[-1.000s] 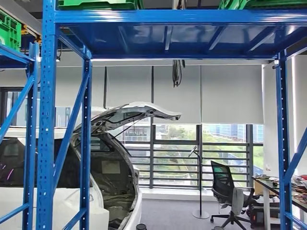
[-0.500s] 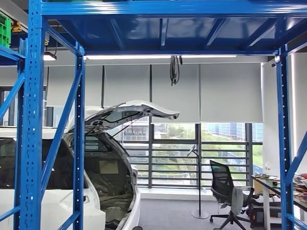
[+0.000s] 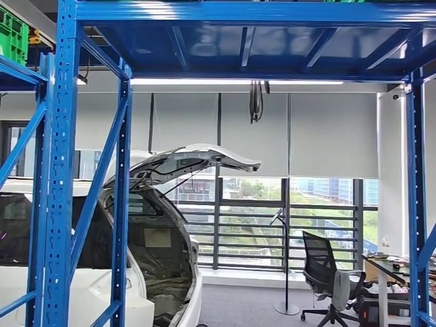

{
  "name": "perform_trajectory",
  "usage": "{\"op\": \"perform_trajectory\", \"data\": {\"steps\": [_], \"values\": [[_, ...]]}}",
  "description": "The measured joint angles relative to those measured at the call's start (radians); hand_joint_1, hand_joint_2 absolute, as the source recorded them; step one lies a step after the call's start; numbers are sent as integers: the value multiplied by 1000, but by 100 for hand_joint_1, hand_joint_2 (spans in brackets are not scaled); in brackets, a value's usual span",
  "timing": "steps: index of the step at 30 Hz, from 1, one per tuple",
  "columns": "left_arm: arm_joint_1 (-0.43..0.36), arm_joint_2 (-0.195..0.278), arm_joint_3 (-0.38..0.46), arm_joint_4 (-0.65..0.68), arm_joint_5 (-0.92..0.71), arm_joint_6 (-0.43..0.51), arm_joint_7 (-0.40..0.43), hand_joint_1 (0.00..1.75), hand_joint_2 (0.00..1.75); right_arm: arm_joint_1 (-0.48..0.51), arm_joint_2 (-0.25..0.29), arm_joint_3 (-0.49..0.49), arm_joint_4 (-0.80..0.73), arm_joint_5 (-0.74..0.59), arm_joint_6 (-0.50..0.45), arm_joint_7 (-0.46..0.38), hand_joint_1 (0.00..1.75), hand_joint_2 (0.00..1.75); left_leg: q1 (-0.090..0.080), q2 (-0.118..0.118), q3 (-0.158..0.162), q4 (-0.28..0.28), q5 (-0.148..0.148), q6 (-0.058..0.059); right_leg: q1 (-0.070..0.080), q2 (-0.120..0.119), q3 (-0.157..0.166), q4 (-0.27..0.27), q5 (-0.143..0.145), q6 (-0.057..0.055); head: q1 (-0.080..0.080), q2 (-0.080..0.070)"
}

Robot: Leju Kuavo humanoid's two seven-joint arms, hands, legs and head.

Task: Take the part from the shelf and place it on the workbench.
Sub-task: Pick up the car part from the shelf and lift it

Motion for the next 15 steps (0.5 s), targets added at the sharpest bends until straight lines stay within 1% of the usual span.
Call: {"op": "perform_trajectory", "data": {"steps": [3, 4, 6, 7, 8, 9, 10, 11, 12, 13, 14, 15], "values": [[0, 0, 0, 0, 1, -2, -2, 0, 0, 0, 0, 0, 0, 0, 0, 0, 0, 0, 1, 0, 1, 0, 1, 1, 1, 0, 1, 0, 1, 1, 0, 0], [0, 0, 0, 0, 2, -2, -3, 0, 0, -1, 0, 0, 0, 0, 0, 0, 0, 0, 0, 0, 1, 1, 0, 3, 0, 0, 1, -2, 2, 3, 0, 0], [-1, 0, 0, 0, 2, -3, -6, 0, 0, -2, 0, 0, 0, 0, 1, 0, 0, 0, -2, 0, 6, -5, 1, 12, -2, 0, 6, -11, 5, 10, 0, 0], [-1, 0, 0, 0, 2, -3, -6, 0, 0, -3, 0, -1, -1, 0, 1, 0, 0, 0, -1, 1, 14, -16, 5, 17, -3, 0, 10, -14, 5, 14, 0, 0], [-1, -1, 0, 0, 2, -3, -7, 0, 0, -5, 0, -1, -1, 0, 1, 0, 0, 0, 2, 3, 25, -32, 10, 21, -3, 0, 9, -5, -2, 16, 0, 0], [-2, -1, 0, 0, 2, -3, -8, 0, 0, -6, 0, -2, -1, -1, 0, 0, 0, 0, 6, 5, 36, -46, 14, 24, -3, 0, -1, 20, -16, 17, 0, 0], [-3, -1, 0, 0, 2, -3, -9, 0, 0, -7, -1, -2, -1, -1, 0, 0, 0, 0, 8, 7, 44, -54, 16, 25, -5, 0, -24, 67, -39, 19, 0, 0], [-4, -2, 0, 0, 2, -3, -9, 0, 0, -7, -1, -2, 0, -1, 1, 0, 0, 0, 9, 7, 48, -58, 16, 25, -8, 1, -58, 128, -64, 22, 0, 0], [-5, -2, 0, 0, 2, -3, -9, 0, 0, -5, -2, -2, 2, -1, 1, 0, 0, 0, 10, 8, 50, -58, 15, 24, -12, 1, -96, 190, -83, 27, 0, 0], [-5, -2, 0, 0, 2, -3, -9, 0, 0, -2, -2, -2, 3, -1, 1, 0, 0, 0, 12, 7, 51, -57, 13, 22, -17, 0, -127, 232, -88, 32, 0, 0], [-4, -2, 0, 0, 2, -3, -9, 0, 0, 1, -3, -2, 4, -1, 1, 0, 0, 0, 14, 7, 52, -56, 10, 18, -22, 0, -143, 242, -75, 39, 0, 0], [-4, -2, 0, 0, 2, -3, -9, 0, 0, 3, -3, -2, 4, -1, 1, 0, 0, 0, 18, 7, 54, -54, 7, 12, -28, 0, -139, 213, -43, 47, 0, 0]]}}
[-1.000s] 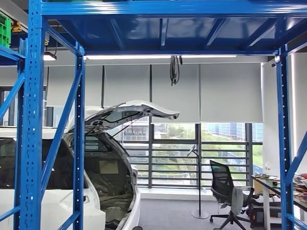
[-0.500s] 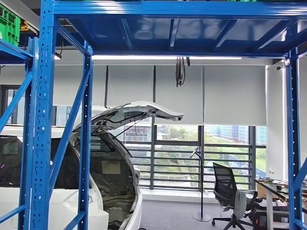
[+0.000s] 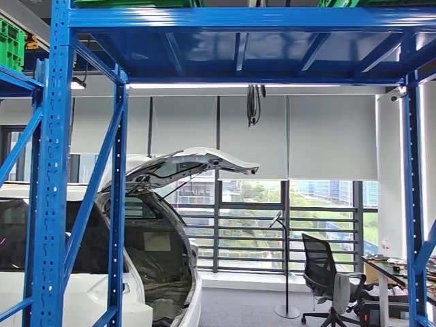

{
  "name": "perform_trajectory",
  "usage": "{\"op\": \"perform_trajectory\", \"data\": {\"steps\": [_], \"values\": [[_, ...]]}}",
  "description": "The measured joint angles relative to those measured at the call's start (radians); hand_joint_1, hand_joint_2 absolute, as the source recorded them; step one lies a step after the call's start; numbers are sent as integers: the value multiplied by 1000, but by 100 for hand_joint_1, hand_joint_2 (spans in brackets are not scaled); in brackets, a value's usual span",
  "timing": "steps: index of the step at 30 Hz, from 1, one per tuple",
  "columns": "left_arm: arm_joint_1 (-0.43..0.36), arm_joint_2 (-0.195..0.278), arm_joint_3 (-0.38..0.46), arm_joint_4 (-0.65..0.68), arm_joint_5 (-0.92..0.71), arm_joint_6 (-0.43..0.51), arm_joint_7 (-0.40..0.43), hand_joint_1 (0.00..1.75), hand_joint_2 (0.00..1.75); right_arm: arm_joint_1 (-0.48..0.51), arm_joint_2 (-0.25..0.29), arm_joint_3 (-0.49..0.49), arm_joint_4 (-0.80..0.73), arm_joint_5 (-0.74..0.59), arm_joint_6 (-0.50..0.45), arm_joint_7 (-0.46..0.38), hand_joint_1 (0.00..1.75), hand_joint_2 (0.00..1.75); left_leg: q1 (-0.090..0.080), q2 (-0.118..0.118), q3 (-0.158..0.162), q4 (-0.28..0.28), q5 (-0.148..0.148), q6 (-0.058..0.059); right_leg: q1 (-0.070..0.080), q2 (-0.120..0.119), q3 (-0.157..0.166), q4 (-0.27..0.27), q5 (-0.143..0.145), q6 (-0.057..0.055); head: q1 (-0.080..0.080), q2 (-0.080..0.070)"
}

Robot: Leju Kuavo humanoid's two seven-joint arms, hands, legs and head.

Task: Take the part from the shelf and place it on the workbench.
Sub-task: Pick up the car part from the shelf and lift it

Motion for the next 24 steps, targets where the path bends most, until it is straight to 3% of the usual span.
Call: {"op": "perform_trajectory", "data": {"steps": [2, 4, 6, 9, 12, 13, 14, 15, 18, 20, 24], "values": [[0, 0, 0, 0, 0, 0, 0, 0, 0, 0, 0, 0, 1, 0, 0, 0, 0, 0, 7, -1, 4, 10, -11, -18, -10, 1, 44, -119, 76, 18, 0, 0], [-1, 1, 0, 0, 0, 0, -1, 0, 0, 1, 0, 1, 3, 0, 1, 0, 0, 0, 8, -4, 2, 21, -21, -35, -12, 7, 72, -191, 106, 12, 0, 0], [1, 1, 0, 0, 0, 0, -2, 0, 0, 4, 0, 1, 4, 0, 2, 0, 0, 0, 8, -5, 0, 22, -21, -43, -7, 13, 71, -196, 102, -10, 1, 0], [2, 1, -1, 0, 0, 0, -2, 0, 0, 2, 1, 0, 3, 0, 2, 0, 0, 0, 13, 0, -15, 54, -45, -49, -3, 11, 74, -195, 100, -32, 0, 0], [1, 0, -1, 0, 0, 0, -2, 0, 0, -1, 1, 1, 2, -1, 2, 0, 0, 0, 10, 3, -111, 241, -123, -44, 6, 8, 79, -196, 94, -47, 0, 0], [2, 0, -1, 0, 0, 0, -2, 0, 0, 0, 1, 1, 2, -1, 2, 0, 0, 0, 8, 3, -143, 297, -136, -41, 10, 7, 81, -196, 92, -51, 0, 0], [3, 0, -1, 0, 0, 0, -2, 0, 0, 0, 1, 2, 2, -1, 2, 0, 0, 0, 5, 3, -159, 317, -130, -36, 14, 6, 84, -196, 89, -54, 0, 0], [3, 0, -1, 0, 0, 0, -2, 0, 0, 0, 1, 2, 2, -1, 2, 0, 0, 0, 1, 3, -157, 298, -106, -30, 17, 6, 89, -196, 85, -56, 0, 0], [2, 0, -1, 0, 0, 0, -2, 0, 0, -2, 1, 2, 2, -1, 2, 0, 0, 0, -10, 3, -83, 122, -1, -13, 22, 8, 105, -196, 71, -55, 0, 0], [1, 0, -1, 0, 0, 0, -2, 0, 0, -3, 1, 2, 2, -1, 3, 0, 0, 0, -16, 2, -56, 62, 8, -9, 23, 10, 105, -196, 67, -47, 1, 0], [0, -1, -1, 0, 4, 0, -2, 0, 0, -4, 1, 1, 2, 0, 4, 0, 0, 0, -15, 0, -44, 37, 1, 0, 18, 7, 98, -180, 47, -26, 1, 0]]}}
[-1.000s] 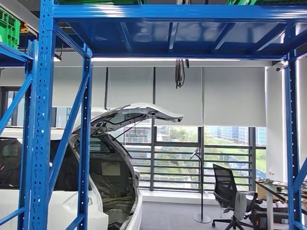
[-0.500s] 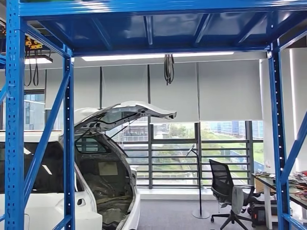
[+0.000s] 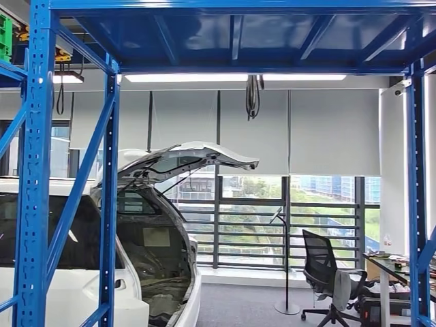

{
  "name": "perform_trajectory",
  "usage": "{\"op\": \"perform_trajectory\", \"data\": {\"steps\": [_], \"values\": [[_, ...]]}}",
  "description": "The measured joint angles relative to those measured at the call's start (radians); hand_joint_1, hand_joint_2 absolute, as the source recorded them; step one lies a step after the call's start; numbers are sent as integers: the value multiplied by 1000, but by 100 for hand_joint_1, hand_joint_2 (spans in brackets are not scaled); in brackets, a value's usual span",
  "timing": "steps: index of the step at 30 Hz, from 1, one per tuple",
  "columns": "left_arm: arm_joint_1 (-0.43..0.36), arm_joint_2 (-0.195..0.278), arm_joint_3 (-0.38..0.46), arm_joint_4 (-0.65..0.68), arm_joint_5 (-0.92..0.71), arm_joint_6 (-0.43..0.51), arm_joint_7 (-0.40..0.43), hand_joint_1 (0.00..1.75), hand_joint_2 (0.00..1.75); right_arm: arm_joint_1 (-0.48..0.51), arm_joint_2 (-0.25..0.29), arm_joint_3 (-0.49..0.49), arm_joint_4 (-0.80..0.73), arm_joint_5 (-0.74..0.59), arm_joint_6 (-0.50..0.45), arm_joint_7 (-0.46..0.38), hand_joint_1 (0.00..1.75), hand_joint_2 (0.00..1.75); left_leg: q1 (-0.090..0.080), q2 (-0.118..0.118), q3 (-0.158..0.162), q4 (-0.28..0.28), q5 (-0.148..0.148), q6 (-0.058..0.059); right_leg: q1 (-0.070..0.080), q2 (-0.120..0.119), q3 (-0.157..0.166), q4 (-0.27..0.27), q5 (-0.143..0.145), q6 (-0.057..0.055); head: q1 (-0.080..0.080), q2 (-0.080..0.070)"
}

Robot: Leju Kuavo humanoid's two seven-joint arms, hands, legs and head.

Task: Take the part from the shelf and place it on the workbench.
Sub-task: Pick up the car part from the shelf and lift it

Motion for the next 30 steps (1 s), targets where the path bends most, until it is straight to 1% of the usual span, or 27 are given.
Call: {"op": "perform_trajectory", "data": {"steps": [1, 2, 3, 4, 5, 6, 7, 8, 9, 10, 11, 12, 14, 15, 16, 17, 18, 19, 20, 21, 22, 23, 24, 25, 26, 28, 30], "values": [[0, -1, 0, 0, 1, 0, 0, 0, 0, -1, 0, 0, 0, 0, 0, 0, 0, 0, 2, 0, 4, -4, 0, 4, 0, -1, -17, 37, -20, 3, 0, 0], [-1, -1, 0, 0, 1, 0, 0, 0, 0, -2, 0, 0, 1, 0, 1, 0, 0, 0, 2, 0, 7, -5, -2, 6, 0, -2, -46, 94, -46, 5, 0, 0], [-1, -1, 0, 0, 1, 0, 0, 0, 0, -1, 0, 0, 1, -1, 1, 0, 0, 0, 1, 1, 9, -5, -4, 9, 1, -2, -83, 162, -71, 6, 0, 0], [0, -2, 0, 0, 1, 0, 0, 0, 0, 1, 0, 0, 2, -1, 2, 0, 0, 0, 1, 1, 11, -4, -6, 12, 1, -3, -117, 220, -86, 8, 0, 0], [0, -2, 0, 0, 1, 0, 0, 0, 0, 3, -1, 0, 2, 0, 2, 0, 0, 0, 1, 0, 14, -4, -8, 13, 1, -3, -140, 250, -84, 9, 0, 0], [0, -2, 0, 0, 1, 0, 0, 0, 0, 4, -1, 0, 3, 0, 3, 0, 0, 0, 0, 0, 17, -4, -10, 13, 1, -3, -143, 242, -63, 9, 0, 0], [1, -2, 0, 0, 1, 0, 0, 0, 0, 4, -1, 0, 3, -1, 3, 0, 0, 0, 0, -1, 22, -4, -13, 13, 1, -3, -127, 195, -25, 8, 0, 0], [1, -2, 0, 0, 1, 0, 0, 0, 0, 2, -1, 0, 3, -1, 3, 0, 0, 0, 0, -2, 27, -4, -17, 11, 3, -3, -100, 124, 17, 5, 0, 0], [0, -3, 0, 0, 1, 0, 0, 0, 0, 1, -1, 0, 3, -1, 3, 0, 0, 0, -2, -3, 31, -4, -20, 8, 5, -3, -72, 59, 48, 0, 0, 0], [0, -4, 0, 0, 1, 0, 0, 0, 0, -1, -1, -1, 3, -1, 3, 0, 0, 0, -2, -3, 33, -3, -22, 5, 9, -3, -51, 10, 67, -6, 0, 0], [0, -4, 0, 0, 1, 0, -1, 0, 0, -2, -1, -1, 2, 0, 3, 0, 0, 0, -3, -4, 34, -4, -24, 1, 12, -3, -40, -15, 71, -12, 0, 0], [1, -5, 0, 0, 1, 0, -1, 0, 0, -3, -2, -1, 2, 0, 3, 0, 0, 0, -3, -4, 33, -5, -24, -3, 15, -3, -37, -19, 68, -16, 0, 0], [2, -6, 0, 0, 1, 0, -1, 0, 0, -4, -2, -1, 2, -1, 3, 0, 0, 0, -2, -3, 34, -6, -29, -12, 12, -3, -33, -28, 69, -26, 0, 0], [1, -7, 0, 0, 2, -1, -1, 0, 0, -5, -2, -1, 1, -1, 3, 0, 0, 0, -1, -3, 30, 6, -40, -17, 10, -4, -29, -33, 71, -31, 0, 0], [1, -7, 0, 0, 2, -1, -1, 0, 0, -5, -2, -1, 1, -1, 3, 0, 0, 0, 0, -2, 17, 37, -60, -22, 7, -6, -26, -38, 72, -35, 0, 0], [0, -7, 0, 0, 2, -1, -1, 0, 0, -6, -2, -1, 1, -1, 3, 0, 0, 0, 3, -1, -6, 87, -86, -27, 6, -7, -23, -40, 72, -38, 0, 0], [1, -7, 0, 0, 2, -1, -1, 0, 0, -7, -1, 0, 1, -1, 3, 0, 0, 0, 6, -1, -38, 150, -115, -32, 6, -8, -23, -40, 71, -40, 0, 0], [2, -7, 0, 0, 2, -1, -1, 0, 0, -6, -1, 0, 1, -1, 3, 0, 0, 0, 9, 0, -69, 210, -136, -36, 6, -8, -22, -40, 70, -41, 0, 0], [3, -7, 0, 0, 2, -1, -1, 0, 0, -6, -1, 1, 1, -1, 3, 0, 0, 0, 12, 0, -91, 247, -141, -40, 5, -8, -21, -39, 69, -41, 0, 0], [3, -7, 0, 0, 2, -1, -1, 0, 0, -5, -1, 1, 1, -1, 3, 0, 0, 0, 16, 1, -96, 248, -128, -44, 4, -8, -20, -39, 67, -39, 0, 0], [3, -7, 0, 0, 2, -1, -1, 0, 0, -4, -1, 1, 1, -1, 3, 0, 0, 0, 20, 2, -83, 213, -98, -46, 3, -7, -16, -39, 64, -36, 0, 0], [3, -7, 0, 0, 2, -1, -1, 0, 0, -4, -1, 1, 1, -1, 3, 0, 0, 0, 24, 3, -57, 151, -58, -49, 1, -6, -12, -38, 60, -32, 0, 0], [3, -7, 0, 0, 2, -1, -1, 0, 0, -5, -1, 1, 1, -1, 3, 0, 0, 0, 25, 3, -29, 90, -27, -51, 1, -6, -9, -37, 55, -26, 0, 0], [2, -7, 0, 1, 2, -1, -1, 0, 0, -5, -1, 1, 1, -1, 3, 0, 0, 0, 25, 4, -7, 42, -11, -49, 2, -5, -8, -35, 52, -20, 0, 0], [2, -7, 0, 1, 2, -1, -1, 0, 0, -6, -1, 1, 1, -1, 3, 0, 0, 0, 24, 4, 5, 14, -6, -45, 2, -4, -8, -34, 50, -14, 0, 0], [2, -7, 0, 1, 2, -1, -2, 0, 0, -5, -1, 1, 2, -1, 3, 0, 0, 0, 18, 2, 11, 1, -13, -31, 0, -4, -8, -36, 49, -4, -1, 0], [2, -7, 0, 1, 2, -1, -2, 0, 0, -5, -1, 0, 2, -1, 3, 0, 0, 0, 17, 1, 15, -2, -14, -18, -6, -6, -9, -26, 37, 5, 0, 0]]}}
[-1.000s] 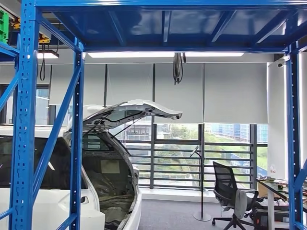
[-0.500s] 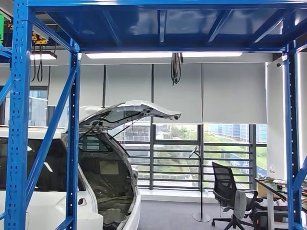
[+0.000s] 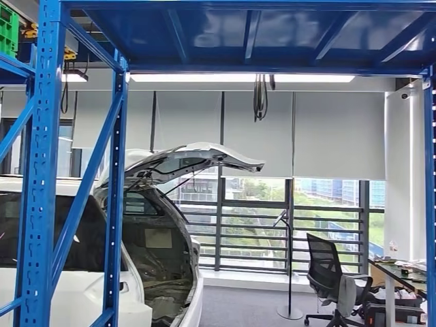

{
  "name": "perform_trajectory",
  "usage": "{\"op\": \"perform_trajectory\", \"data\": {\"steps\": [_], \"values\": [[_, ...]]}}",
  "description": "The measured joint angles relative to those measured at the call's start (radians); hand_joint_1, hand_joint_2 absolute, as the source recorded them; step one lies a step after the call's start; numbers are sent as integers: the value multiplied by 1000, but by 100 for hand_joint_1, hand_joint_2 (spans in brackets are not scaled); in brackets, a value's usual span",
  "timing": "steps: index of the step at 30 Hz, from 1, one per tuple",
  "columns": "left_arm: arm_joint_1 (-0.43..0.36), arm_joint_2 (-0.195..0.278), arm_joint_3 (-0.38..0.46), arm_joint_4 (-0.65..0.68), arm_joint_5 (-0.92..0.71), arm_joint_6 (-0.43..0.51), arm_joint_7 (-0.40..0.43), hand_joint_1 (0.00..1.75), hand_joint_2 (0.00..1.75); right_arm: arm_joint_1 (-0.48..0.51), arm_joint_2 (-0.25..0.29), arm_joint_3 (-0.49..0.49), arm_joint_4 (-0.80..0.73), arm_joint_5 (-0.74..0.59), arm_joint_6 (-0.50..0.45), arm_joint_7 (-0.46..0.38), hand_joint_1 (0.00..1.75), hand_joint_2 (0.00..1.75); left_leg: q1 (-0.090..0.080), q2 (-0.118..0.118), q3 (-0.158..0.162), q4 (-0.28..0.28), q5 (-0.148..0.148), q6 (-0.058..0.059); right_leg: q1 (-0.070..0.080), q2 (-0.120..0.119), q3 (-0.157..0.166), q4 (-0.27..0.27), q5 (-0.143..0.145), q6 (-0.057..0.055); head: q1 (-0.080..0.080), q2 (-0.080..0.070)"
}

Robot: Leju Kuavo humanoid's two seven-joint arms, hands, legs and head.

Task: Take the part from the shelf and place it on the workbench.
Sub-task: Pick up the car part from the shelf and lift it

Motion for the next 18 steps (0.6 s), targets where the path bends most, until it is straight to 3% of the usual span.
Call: {"op": "perform_trajectory", "data": {"steps": [2, 4, 5, 6, 7, 9, 11, 15, 16, 18], "values": [[-1, 0, 0, 0, 0, 0, 0, 0, 0, 0, 0, -1, 0, 0, 0, 0, 0, 0, 0, 0, 7, -3, -2, 12, -1, -1, -35, 81, -44, 3, 0, 0], [-1, 0, 0, 0, 0, 0, 0, 0, 0, 2, 0, 0, 1, 0, 0, 0, 0, 0, -4, 1, 12, -3, -6, 19, 0, 0, -106, 222, -98, 2, 0, 0], [-1, 0, 0, 0, 0, 0, 0, 0, 0, 5, -1, 0, 1, 0, 0, 0, 0, 0, -6, 1, 15, -3, -8, 22, 1, 0, -135, 272, -108, 2, 0, 0], [-1, 0, 0, 0, 0, 0, 0, 0, 0, 7, -1, 0, 2, 0, 0, 0, 0, 0, -8, 0, 19, -3, -11, 24, 2, 0, -149, 287, -99, 1, 0, 0], [-1, 0, 0, 0, 0, 0, -1, 0, 0, 9, -1, 0, 2, 0, 0, 0, 0, 0, -10, -1, 23, -3, -13, 25, 3, 0, -143, 261, -71, -2, 0, 0], [-1, 0, 0, 0, 0, 0, -1, 0, 0, 7, -2, -1, 2, 0, 0, 0, 0, 0, -12, -4, 32, -3, -20, 22, 9, 0, -90, 131, 6, -11, 0, 0], [-1, -1, 0, 0, 0, 0, -2, 0, 0, 3, -3, -3, 2, 0, 0, 0, 0, 0, -14, -6, 35, -3, -25, 17, 16, 0, -46, 28, 44, -21, 0, 0], [0, -2, 0, 0, 0, 0, -1, 0, 0, 1, -3, -3, 1, 0, 0, 0, 0, 0, -13, -4, 34, -1, -36, 2, 17, 1, -33, -4, 42, -34, 0, 0], [-1, -2, 0, 0, 0, 0, -2, 0, 0, 0, -3, -4, 0, 0, 0, 0, 0, 0, -13, -4, 26, 18, -50, -3, 14, 0, -29, -8, 43, -39, 0, 0], [-1, -2, 0, 0, 0, 0, -2, 0, 0, -2, -3, -3, 0, 0, 0, 0, 0, 0, -11, -2, -18, 115, -100, -11, 11, -2, -23, -13, 42, -46, 0, 0]]}}
